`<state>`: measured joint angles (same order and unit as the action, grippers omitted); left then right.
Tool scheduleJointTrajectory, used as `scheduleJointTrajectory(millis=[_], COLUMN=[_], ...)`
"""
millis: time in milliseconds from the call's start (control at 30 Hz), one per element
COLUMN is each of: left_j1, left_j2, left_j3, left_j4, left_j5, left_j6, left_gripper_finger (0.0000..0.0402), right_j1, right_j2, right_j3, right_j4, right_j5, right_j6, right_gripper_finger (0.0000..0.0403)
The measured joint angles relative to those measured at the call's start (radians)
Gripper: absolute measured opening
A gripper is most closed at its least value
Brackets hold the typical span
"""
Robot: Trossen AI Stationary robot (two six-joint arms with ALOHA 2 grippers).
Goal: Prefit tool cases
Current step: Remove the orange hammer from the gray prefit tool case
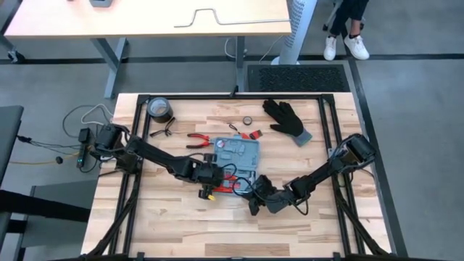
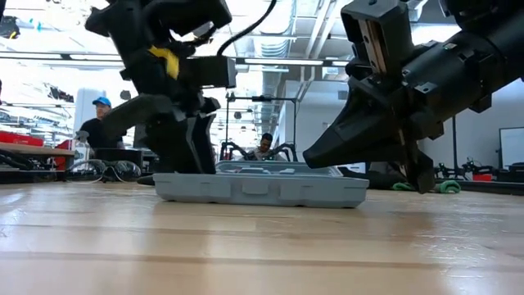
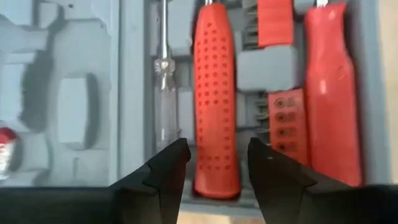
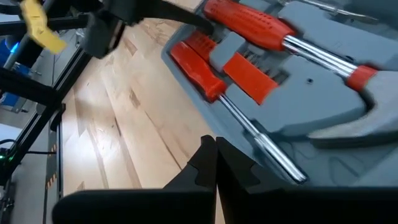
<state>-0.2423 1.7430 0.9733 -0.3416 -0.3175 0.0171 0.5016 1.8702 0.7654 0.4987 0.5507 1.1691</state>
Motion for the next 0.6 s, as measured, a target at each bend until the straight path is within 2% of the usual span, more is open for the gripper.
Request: scheduleJointTrajectory(millis=[200, 367, 433, 600], left_j1=[-0.036, -0.087, -0.105, -0.125], left_j2=[0.079, 0.175, 0.197, 0.214], left_j3=[0.004, 0.006, 0.006, 0.006], left_j4=[0.035, 0.097, 0.106, 0.102], left_j5=[-0.130, -0.391, -0.461, -0.497], left_j6=[0.029, 0.025, 0.023, -0.013], left_gripper_finger=[0.0161, 0.0161, 0.0160, 0.0160], right_j1=[-0.007, -0.007, -0.007, -0.007], right_j2=[0.000, 0.000, 0.000, 0.000], right_j3=[0.000, 0.000, 0.000, 0.000], right_j4=[-0.001, -0.002, -0.010, -0.019], right_j5=[0.000, 0.000, 0.000, 0.001], right_j6=[-0.006, -0.011, -0.010, -0.010], right_gripper_finger=[0.0010, 0.0010, 0.0010, 0.0010])
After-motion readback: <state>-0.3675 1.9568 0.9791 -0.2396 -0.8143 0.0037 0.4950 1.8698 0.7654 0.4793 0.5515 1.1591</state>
